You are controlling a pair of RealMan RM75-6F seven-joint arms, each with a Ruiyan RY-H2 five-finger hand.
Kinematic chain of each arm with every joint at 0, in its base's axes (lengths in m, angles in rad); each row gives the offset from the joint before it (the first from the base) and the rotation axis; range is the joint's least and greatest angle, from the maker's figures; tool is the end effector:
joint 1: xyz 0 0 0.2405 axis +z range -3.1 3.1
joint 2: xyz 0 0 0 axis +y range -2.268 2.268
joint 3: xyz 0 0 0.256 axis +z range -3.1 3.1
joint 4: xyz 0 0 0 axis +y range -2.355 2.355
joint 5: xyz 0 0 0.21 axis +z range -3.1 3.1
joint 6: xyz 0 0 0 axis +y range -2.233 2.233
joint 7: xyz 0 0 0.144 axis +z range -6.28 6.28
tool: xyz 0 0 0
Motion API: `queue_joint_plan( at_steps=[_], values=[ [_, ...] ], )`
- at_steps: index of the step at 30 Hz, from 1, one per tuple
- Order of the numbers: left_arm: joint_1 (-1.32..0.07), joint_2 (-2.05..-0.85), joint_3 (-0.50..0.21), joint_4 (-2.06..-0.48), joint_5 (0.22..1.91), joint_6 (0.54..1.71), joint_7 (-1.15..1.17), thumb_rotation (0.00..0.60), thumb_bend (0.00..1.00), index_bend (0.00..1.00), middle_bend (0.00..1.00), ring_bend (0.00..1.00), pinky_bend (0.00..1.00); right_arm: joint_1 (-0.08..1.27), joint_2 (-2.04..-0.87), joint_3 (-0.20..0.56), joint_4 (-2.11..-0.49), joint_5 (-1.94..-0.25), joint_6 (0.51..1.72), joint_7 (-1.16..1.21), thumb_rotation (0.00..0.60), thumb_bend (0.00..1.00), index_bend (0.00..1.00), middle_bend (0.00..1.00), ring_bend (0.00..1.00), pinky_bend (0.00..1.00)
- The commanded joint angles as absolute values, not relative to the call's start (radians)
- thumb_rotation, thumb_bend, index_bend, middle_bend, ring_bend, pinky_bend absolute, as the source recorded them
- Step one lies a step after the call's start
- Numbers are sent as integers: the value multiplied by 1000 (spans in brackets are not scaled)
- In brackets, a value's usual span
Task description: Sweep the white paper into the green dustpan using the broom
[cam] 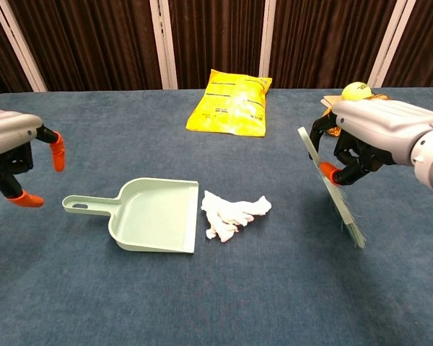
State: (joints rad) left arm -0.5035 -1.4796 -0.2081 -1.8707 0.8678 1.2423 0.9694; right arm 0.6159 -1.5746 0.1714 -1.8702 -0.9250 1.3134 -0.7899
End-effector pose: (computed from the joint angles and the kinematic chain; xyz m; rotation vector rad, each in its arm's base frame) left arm -0.1740 0.2759 0.0219 -1.6794 -0.8857 -0.5775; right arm -0.1252 -0.2773 0.0019 1.6820 -0.9716 0.8431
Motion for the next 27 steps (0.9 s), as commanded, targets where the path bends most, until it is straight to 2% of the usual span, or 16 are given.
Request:
queue_joint_plan(
  at_steps=[1,17,24,27],
  values=[
    [-539,-1513,-224,-1862,793,1250,983,600,293,438,1000,1000,1000,617,-1576,168,-1870,-925,1315,-793,600,524,782,905,924,863],
    [-618,-1601,-203,-1788,686,1278,994,600,333,432,1000,1000,1000,615,-1578,154,-1861,-931,1320,-789,600,527,782,905,923,863],
    [-641,-1630,-190,-1761,669,1288,993,600,404,454,1000,1000,1000,612,-1573,147,-1859,-940,1320,-785,600,527,782,905,923,863],
    [-648,-1640,-185,-1751,669,1295,991,600,463,508,1000,1000,1000,610,-1571,147,-1861,-942,1318,-780,600,527,782,905,923,863]
  ],
)
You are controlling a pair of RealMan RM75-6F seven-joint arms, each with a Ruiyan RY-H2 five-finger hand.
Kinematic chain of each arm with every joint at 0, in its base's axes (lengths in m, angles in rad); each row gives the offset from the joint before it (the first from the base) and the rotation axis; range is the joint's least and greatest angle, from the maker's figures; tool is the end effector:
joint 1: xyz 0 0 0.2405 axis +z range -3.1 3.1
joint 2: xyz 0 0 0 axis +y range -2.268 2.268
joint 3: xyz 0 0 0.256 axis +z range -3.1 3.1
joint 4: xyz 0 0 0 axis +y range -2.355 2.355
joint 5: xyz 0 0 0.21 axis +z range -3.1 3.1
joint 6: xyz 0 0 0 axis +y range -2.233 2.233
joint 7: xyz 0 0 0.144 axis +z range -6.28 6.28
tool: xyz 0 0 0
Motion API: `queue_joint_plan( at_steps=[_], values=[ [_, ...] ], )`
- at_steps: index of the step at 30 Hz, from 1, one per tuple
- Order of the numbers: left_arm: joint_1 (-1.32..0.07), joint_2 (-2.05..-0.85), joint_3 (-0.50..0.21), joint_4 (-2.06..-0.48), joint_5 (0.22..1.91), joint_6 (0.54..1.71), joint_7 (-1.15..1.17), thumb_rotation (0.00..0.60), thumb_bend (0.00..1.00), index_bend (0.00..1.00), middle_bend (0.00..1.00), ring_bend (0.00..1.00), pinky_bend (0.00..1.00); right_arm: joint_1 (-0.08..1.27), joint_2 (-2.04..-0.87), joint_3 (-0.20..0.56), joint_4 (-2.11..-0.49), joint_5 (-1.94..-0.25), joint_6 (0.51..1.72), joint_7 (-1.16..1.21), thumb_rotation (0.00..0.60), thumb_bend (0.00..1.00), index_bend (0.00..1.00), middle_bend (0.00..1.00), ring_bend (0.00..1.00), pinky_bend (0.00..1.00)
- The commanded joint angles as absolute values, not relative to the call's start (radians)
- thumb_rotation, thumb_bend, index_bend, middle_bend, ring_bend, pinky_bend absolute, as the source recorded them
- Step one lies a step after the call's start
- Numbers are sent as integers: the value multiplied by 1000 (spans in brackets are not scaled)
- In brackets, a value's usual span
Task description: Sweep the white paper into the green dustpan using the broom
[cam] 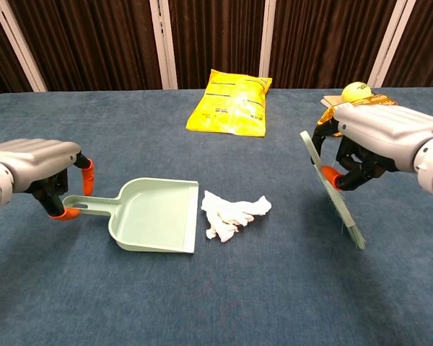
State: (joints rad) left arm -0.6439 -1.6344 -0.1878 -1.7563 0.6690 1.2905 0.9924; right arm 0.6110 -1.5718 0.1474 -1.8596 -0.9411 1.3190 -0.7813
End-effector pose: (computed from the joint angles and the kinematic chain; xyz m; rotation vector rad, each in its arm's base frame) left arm -0.1599 0.2874 -0.0240 -1.6855 -0.9723 -0.5039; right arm -0.1308 -0.2742 0.0005 1.6908 -0.9587 0.8308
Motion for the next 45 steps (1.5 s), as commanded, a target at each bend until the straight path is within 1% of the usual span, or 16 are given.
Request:
queue_joint_plan(
  at_steps=[1,5,8,12,15,32,45],
  values=[
    [-649,-1644,-183,-1748,670,1298,989,600,476,523,1000,1000,1000,610,-1570,145,-1862,-943,1318,-780,600,527,782,905,923,863],
    [-655,-1654,-176,-1743,680,1310,982,600,525,610,1000,1000,1000,606,-1571,138,-1865,-949,1319,-777,600,527,782,905,923,863],
    [-658,-1659,-176,-1746,694,1319,972,600,528,635,1000,1000,1000,604,-1574,133,-1869,-954,1320,-776,600,527,782,905,924,863],
    [-665,-1662,-174,-1755,706,1328,968,600,528,635,1000,1000,1000,601,-1580,123,-1877,-968,1324,-779,600,527,782,905,923,863],
    [-671,-1666,-176,-1760,705,1334,971,600,528,635,1000,1000,1000,613,-1584,143,-1887,-957,1315,-783,600,527,782,905,923,863],
    [-701,-1736,-189,-1744,644,1360,990,600,529,629,1000,1000,1000,643,-1648,156,-1996,-910,1339,-854,600,527,782,905,923,863],
    [-727,-1766,-203,-1740,623,1377,1008,600,530,628,1000,1000,1000,694,-1700,193,-2094,-848,1305,-855,600,530,782,904,923,863]
  ],
)
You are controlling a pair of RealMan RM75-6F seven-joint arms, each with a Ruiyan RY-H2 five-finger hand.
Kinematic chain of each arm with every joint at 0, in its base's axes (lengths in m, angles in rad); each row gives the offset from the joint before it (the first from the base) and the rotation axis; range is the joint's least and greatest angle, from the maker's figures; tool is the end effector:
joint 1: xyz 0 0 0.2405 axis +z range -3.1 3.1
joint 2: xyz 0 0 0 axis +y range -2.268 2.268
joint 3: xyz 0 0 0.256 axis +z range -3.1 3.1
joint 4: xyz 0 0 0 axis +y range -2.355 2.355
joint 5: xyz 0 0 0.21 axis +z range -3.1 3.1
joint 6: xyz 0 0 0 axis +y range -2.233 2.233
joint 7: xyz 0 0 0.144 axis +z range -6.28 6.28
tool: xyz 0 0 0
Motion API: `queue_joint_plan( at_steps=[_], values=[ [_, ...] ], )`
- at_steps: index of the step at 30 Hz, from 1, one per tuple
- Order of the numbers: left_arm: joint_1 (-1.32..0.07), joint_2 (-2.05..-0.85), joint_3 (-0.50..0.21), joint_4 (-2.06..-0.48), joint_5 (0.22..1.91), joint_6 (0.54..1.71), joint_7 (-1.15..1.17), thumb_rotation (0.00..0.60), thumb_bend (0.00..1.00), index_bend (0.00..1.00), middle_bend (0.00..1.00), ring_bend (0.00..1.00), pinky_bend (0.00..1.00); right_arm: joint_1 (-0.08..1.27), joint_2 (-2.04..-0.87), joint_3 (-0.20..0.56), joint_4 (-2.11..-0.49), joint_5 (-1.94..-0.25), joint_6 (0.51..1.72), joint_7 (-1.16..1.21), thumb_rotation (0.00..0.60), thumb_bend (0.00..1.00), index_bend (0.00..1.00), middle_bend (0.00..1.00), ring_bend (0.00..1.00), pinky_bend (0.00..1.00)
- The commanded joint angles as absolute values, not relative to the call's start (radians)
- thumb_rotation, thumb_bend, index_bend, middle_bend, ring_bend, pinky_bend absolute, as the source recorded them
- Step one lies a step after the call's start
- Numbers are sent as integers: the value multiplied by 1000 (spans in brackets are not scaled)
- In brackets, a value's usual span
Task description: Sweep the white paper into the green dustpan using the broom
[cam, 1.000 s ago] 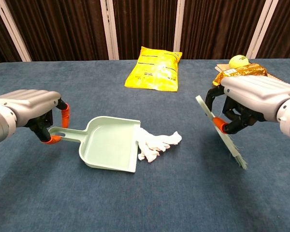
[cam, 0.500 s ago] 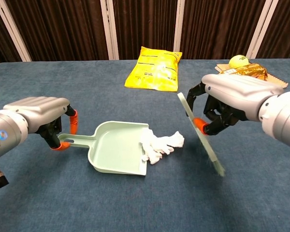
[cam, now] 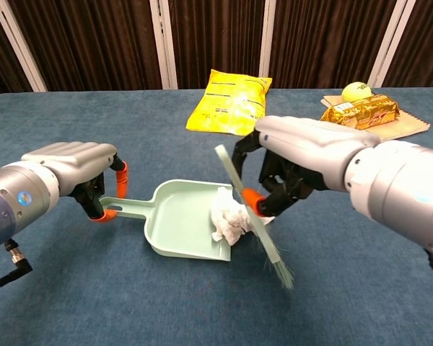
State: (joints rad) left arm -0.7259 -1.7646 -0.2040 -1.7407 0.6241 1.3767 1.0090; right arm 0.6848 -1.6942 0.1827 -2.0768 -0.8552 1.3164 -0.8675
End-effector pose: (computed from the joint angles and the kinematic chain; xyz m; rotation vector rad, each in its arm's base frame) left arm -0.1201 0.2835 -0.0502 -1.6849 -1.0066 -0.5659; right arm -0.0487 -0.2342 -0.0206 1.8426 -1.1614 0.9857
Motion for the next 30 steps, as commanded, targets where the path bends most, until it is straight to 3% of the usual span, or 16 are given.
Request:
queue_joint_plan(
  at_steps=[1,15,30],
  values=[
    [-728,-1766,-202,-1739,623,1377,1008,600,530,628,1000,1000,1000,698,-1701,197,-2101,-849,1302,-849,600,530,782,904,923,863],
    [-721,-1734,-192,-1750,623,1377,988,600,531,629,1000,1000,1000,715,-1651,217,-2004,-896,1361,-886,600,530,782,905,924,863],
    [-734,-1725,-209,-1738,618,1380,979,600,543,632,1000,1000,1000,708,-1614,218,-1884,-905,1345,-832,600,530,782,905,923,863]
  ],
)
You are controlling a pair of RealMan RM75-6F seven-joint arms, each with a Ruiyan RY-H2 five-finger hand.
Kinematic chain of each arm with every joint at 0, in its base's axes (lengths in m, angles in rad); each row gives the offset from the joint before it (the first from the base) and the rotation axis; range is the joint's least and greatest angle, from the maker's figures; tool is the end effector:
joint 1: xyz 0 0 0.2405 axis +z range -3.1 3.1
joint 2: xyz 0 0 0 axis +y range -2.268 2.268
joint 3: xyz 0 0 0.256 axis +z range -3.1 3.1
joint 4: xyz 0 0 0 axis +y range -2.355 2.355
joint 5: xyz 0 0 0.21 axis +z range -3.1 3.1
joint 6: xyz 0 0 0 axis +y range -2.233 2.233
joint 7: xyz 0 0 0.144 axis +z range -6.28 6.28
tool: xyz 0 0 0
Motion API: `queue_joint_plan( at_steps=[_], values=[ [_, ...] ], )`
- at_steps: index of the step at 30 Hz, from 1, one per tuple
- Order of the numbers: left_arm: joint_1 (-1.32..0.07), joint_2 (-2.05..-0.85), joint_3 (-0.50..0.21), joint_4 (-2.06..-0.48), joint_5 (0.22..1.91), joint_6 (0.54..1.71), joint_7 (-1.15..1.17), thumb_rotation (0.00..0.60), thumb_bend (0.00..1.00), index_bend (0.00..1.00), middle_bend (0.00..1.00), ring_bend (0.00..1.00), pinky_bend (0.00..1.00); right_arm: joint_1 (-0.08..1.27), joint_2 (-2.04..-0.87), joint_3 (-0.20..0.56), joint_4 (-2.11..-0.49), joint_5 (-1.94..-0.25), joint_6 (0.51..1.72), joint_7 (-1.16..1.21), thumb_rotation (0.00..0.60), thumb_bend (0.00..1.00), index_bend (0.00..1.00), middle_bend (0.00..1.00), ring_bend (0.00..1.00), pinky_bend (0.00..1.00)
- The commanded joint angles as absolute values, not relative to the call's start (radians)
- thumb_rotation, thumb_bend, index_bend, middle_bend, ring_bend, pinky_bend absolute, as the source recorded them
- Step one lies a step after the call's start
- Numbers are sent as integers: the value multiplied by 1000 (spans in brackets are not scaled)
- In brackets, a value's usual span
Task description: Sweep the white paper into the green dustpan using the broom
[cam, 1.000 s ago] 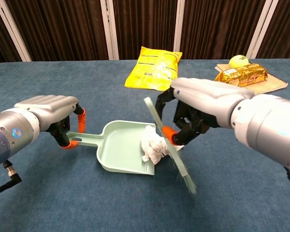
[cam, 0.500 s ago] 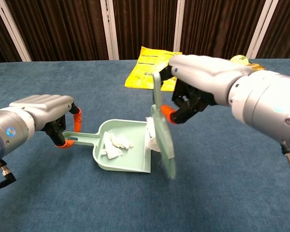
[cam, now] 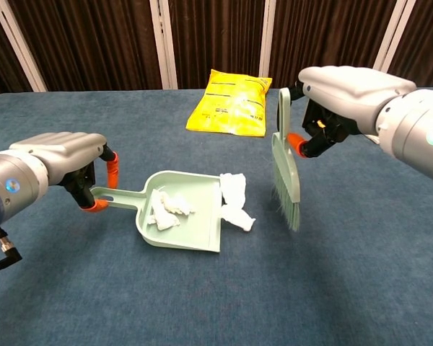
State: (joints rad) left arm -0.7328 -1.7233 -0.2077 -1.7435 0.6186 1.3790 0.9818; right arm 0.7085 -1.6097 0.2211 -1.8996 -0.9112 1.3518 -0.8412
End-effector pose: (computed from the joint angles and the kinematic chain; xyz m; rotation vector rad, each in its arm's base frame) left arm -0.1267 0.2923 -0.0381 -1.6527 -0.9980 -0.5723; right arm -0.0832 -0.2880 0.0050 1.6911 -0.9073 0.9405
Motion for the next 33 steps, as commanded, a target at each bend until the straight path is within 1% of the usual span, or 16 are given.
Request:
queue_joint_plan(
  at_steps=[1,9,19,33],
  values=[
    [-734,-1726,-210,-1735,618,1380,977,600,543,632,1000,1000,1000,707,-1616,216,-1874,-905,1342,-829,600,530,782,905,923,863],
    [-735,-1740,-224,-1684,630,1377,942,600,543,632,1000,1000,1000,709,-1643,209,-1811,-914,1325,-797,600,529,782,905,923,863],
    [-735,-1766,-218,-1648,644,1355,910,600,543,633,1000,1000,1000,727,-1700,206,-1796,-937,1293,-767,600,530,789,905,923,863],
    [-733,-1769,-230,-1624,637,1330,887,600,543,633,1000,1000,1000,795,-1768,275,-1849,-919,1274,-803,600,529,791,904,924,863]
  ],
)
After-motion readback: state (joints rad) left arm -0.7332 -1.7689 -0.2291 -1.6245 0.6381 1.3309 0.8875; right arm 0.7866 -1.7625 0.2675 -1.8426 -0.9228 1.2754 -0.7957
